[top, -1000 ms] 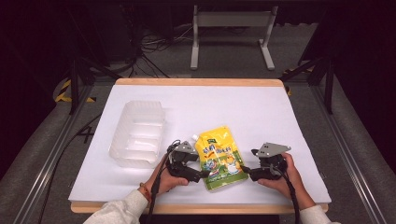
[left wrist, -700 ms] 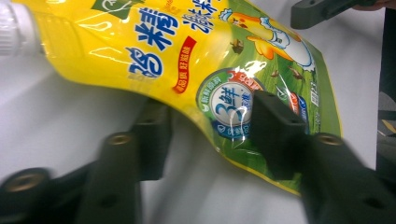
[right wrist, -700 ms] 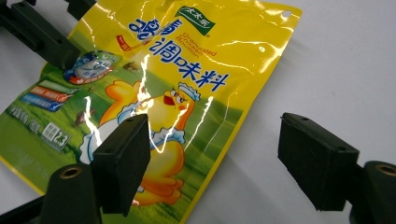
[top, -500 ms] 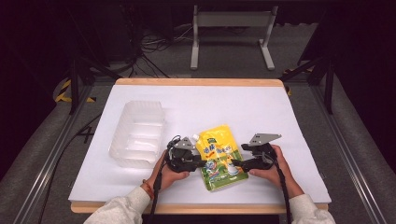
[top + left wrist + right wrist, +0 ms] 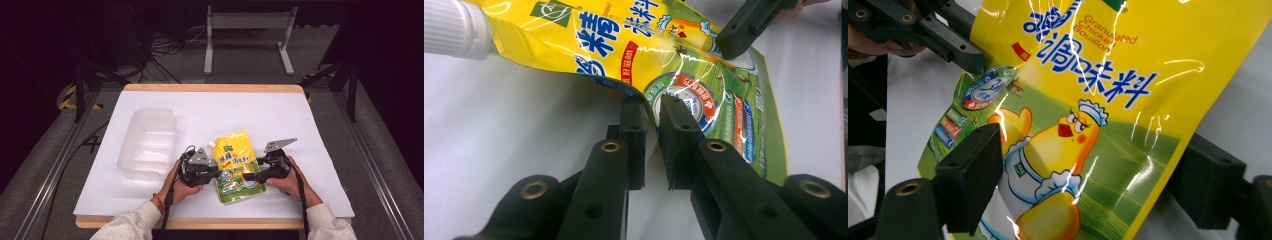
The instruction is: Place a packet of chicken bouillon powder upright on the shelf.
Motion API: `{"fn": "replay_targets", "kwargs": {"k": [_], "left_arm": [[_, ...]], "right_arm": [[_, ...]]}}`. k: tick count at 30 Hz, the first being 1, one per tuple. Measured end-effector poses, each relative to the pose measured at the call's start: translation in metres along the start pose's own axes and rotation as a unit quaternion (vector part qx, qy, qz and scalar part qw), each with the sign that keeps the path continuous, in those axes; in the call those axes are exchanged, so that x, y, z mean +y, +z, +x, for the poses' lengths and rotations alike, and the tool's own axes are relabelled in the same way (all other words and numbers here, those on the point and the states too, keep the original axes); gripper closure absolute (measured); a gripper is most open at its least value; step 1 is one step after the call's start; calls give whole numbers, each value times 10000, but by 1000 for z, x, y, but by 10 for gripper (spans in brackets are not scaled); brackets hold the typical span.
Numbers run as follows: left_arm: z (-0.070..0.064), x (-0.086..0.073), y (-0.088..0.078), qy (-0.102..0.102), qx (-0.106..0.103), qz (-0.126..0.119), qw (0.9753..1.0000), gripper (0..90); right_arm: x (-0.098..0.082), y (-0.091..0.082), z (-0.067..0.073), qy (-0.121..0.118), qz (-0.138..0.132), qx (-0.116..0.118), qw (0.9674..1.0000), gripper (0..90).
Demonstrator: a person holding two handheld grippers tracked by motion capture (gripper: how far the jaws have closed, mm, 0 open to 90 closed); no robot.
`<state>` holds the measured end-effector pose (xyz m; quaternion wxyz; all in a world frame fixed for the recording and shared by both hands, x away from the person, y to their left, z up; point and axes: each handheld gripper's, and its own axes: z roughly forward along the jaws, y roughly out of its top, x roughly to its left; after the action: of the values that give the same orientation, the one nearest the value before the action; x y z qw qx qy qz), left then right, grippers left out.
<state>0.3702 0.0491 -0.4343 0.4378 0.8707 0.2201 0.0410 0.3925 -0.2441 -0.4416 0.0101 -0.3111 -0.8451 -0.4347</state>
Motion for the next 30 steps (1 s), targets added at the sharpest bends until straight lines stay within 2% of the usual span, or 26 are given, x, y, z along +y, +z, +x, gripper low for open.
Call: {"fn": "replay_targets", "kwargs": {"k": [2, 3, 4, 5, 6, 9, 13, 17, 21, 24, 29, 30], "left_arm": [[-2, 2, -4, 83, 24, -22, 10000, 813], [-2, 2, -4, 83, 24, -22, 10000, 814], [-5, 4, -8, 141, 33, -121, 9998, 820], [-6, 5, -11, 191, 66, -134, 9997, 822], [-6, 5, -11, 191, 66, -134, 9997, 827], [-9, 7, -16, 238, 135, -204, 9994, 831], [-11, 10, -24, 315, 153, -287, 9990, 844], [-11, 14, -33, 340, 121, -382, 9986, 859], [-12, 20, -42, 450, 321, -443, 9975, 868], [-11, 25, -51, 568, 477, -420, 9964, 875], [-11, 28, -60, 677, 615, -481, 9946, 880], [-10, 29, -61, 669, 621, -507, 9945, 880]], "right_arm": [[1, -3, 3, -11, -114, -139, 9998, 367], [1, -7, 5, -11, -248, -226, 9994, 461], [2, -10, 7, -9, -375, -271, 9989, 549], [2, -14, 8, -13, -514, -296, 9982, 609], [2, -14, 8, -13, -514, -296, 9982, 609], [3, -25, 12, -73, -866, -212, 9960, 749], [8, -37, 26, -307, -1029, -216, 9940, 802], [11, -47, 40, -421, -1262, -88, 9911, 836], [15, -52, 57, -699, -1314, -112, 9888, 857], [19, -50, 68, -994, -1325, -262, 9858, 867], [22, -48, 76, -1114, -1409, -326, 9832, 877], [24, -46, 79, -1165, -1459, -367, 9817, 880]]}}
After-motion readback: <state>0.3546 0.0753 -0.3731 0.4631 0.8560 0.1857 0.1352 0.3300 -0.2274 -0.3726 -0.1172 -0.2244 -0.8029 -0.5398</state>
